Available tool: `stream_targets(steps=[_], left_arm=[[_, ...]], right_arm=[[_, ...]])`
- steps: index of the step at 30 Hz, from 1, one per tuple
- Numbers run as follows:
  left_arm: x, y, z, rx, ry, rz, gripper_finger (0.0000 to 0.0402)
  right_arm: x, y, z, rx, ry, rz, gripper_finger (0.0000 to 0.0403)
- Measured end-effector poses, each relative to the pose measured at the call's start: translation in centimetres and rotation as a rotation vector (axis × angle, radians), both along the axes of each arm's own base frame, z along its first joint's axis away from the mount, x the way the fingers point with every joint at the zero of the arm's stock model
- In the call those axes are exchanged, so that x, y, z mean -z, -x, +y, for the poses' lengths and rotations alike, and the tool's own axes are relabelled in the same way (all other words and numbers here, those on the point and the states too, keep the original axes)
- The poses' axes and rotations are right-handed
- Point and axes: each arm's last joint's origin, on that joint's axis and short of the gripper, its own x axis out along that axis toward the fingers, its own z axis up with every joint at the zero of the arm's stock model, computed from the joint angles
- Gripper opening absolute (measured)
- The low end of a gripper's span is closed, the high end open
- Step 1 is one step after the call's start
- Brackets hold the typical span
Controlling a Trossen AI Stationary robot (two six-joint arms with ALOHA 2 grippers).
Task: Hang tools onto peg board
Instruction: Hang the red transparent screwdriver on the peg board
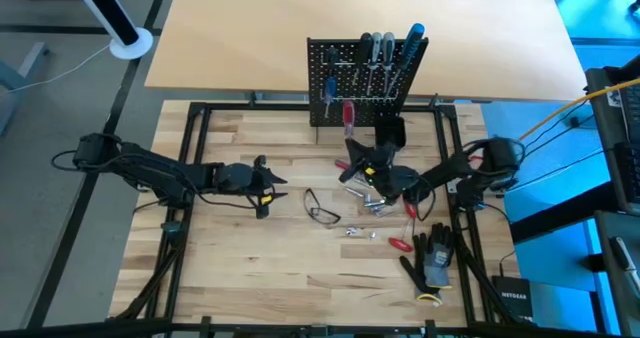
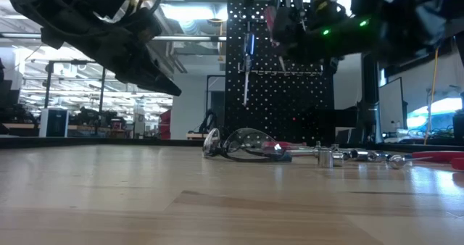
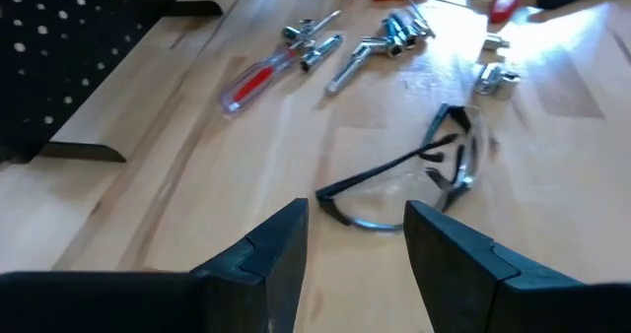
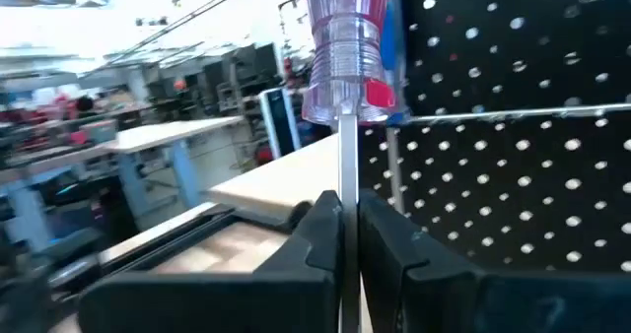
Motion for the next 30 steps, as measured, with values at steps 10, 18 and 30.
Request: stream_targets(steps=[10, 18, 30], left_arm=[[0.0, 0.0, -0.5, 0.035, -0.031, 0.001, 0.0159], [0.0, 0.0, -0.5, 0.036, -0.032, 0.006, 0.0159], [0.0, 0.0, -0.5, 0.013, 0.01, 0.002, 0.0159]], right_arm=[[-0.3, -4.5, -3.4, 0.053, 0.098, -0.067, 0.002], [2.1, -4.7, -4.8, 0.098, 0.091, 0.012, 0.0021], [2.2, -4.1, -7.3, 0.136, 0.101, 0.02, 0.0021]])
